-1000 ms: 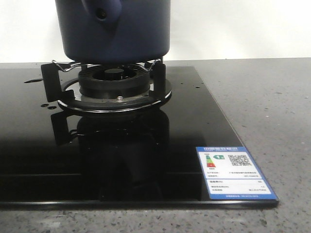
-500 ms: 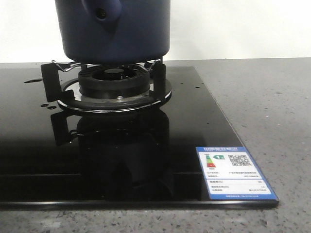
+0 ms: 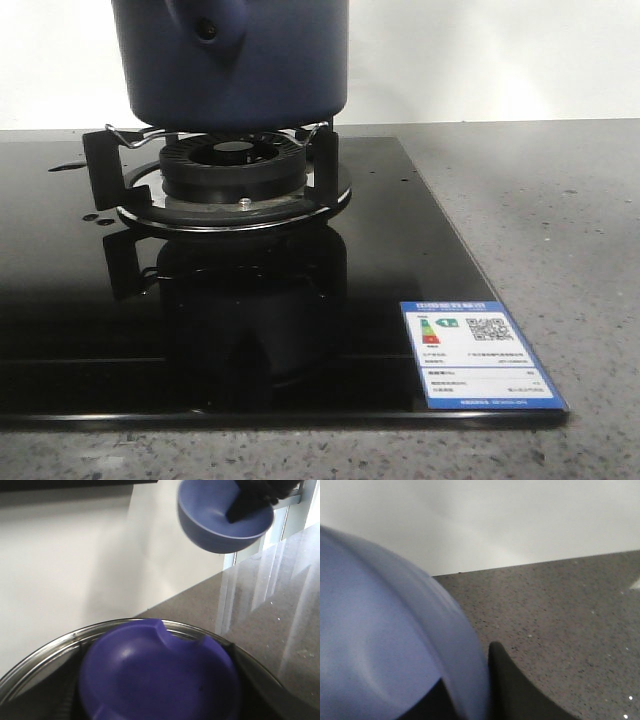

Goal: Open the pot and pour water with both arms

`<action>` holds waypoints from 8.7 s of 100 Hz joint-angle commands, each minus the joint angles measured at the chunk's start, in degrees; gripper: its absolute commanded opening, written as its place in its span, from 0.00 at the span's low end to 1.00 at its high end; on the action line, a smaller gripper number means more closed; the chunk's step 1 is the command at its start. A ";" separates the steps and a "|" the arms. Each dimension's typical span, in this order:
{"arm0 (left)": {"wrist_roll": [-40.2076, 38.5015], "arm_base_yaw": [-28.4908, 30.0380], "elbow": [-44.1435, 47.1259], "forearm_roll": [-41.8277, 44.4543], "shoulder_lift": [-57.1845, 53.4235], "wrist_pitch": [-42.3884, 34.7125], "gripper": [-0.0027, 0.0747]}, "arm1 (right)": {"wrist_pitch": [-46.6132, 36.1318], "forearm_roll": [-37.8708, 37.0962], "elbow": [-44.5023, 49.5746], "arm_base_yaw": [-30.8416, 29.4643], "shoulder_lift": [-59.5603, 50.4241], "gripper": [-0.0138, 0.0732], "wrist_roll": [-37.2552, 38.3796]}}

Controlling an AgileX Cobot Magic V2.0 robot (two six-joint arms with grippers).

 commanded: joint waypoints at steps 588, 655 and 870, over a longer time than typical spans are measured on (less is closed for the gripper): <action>-19.11 -1.35 29.20 13.48 -52.27 -24.56 0.02 | -53.80 21.51 95.86 0.12 -91.33 0.10 -36.30; -19.68 -1.35 29.26 18.15 -52.27 -27.70 0.02 | -53.80 21.51 95.86 0.12 -91.33 0.10 -36.30; -88.17 3.89 57.90 84.36 -64.12 -24.10 0.02 | -53.80 21.51 95.86 0.12 -91.33 0.10 -36.30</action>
